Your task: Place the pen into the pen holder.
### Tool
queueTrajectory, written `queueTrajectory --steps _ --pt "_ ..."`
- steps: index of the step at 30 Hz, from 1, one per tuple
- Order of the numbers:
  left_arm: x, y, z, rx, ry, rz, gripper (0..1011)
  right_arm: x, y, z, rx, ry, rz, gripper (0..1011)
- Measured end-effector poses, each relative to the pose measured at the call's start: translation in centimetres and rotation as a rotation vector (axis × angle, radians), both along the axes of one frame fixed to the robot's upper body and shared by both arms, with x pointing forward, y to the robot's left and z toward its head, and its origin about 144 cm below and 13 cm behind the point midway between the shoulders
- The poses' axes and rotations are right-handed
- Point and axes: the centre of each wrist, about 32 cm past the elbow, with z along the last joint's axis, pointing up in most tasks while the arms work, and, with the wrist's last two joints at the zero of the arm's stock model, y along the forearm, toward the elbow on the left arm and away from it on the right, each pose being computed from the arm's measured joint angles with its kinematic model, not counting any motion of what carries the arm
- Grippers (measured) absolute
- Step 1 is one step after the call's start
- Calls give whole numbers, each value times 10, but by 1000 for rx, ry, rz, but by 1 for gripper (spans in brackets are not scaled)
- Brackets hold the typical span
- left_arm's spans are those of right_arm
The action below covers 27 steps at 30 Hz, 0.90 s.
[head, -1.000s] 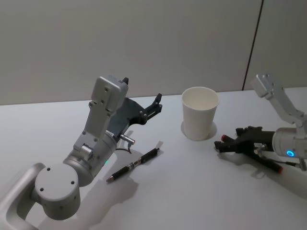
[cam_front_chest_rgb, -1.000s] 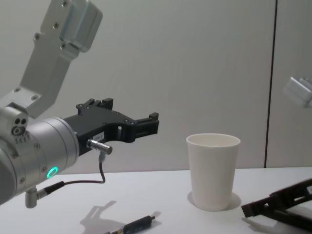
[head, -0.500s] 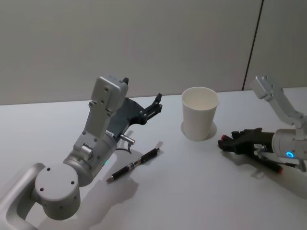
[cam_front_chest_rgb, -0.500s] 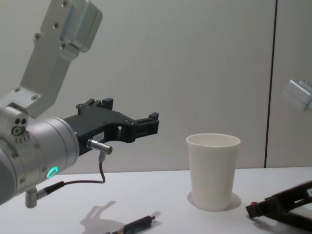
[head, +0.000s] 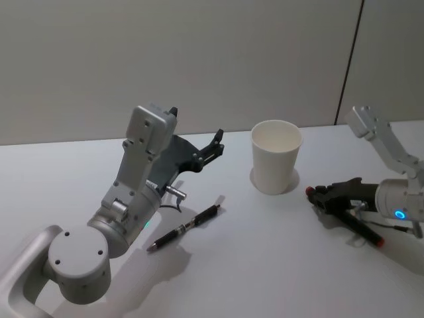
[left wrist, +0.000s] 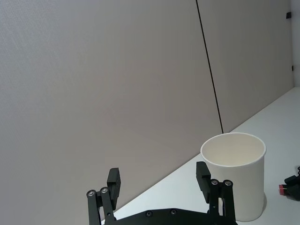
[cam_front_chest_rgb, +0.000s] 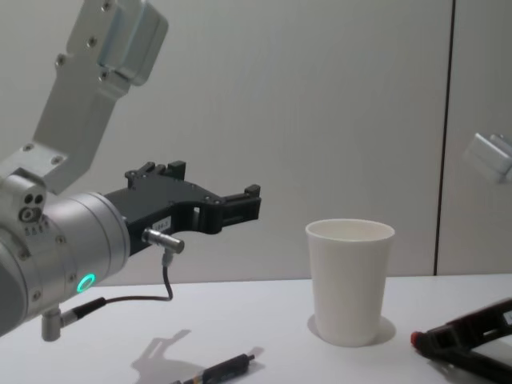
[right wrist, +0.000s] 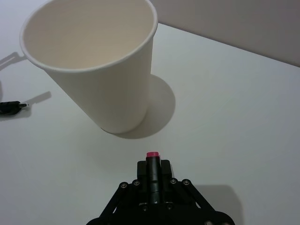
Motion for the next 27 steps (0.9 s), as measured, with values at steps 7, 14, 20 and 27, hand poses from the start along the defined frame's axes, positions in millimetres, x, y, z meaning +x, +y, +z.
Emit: queueTrajectory --steps 7,14,20,27 --pt "0 0 0 0 0 0 1003 0 0 0 0 0 0 165" --pt "0 0 0 0 0 0 1003 0 0 0 0 0 0 165" --pt "0 0 0 0 0 0 1003 0 0 0 0 -4 -2 165" --pt "0 0 0 0 0 0 1003 -2 -1 2 -3 -47 -19 165"
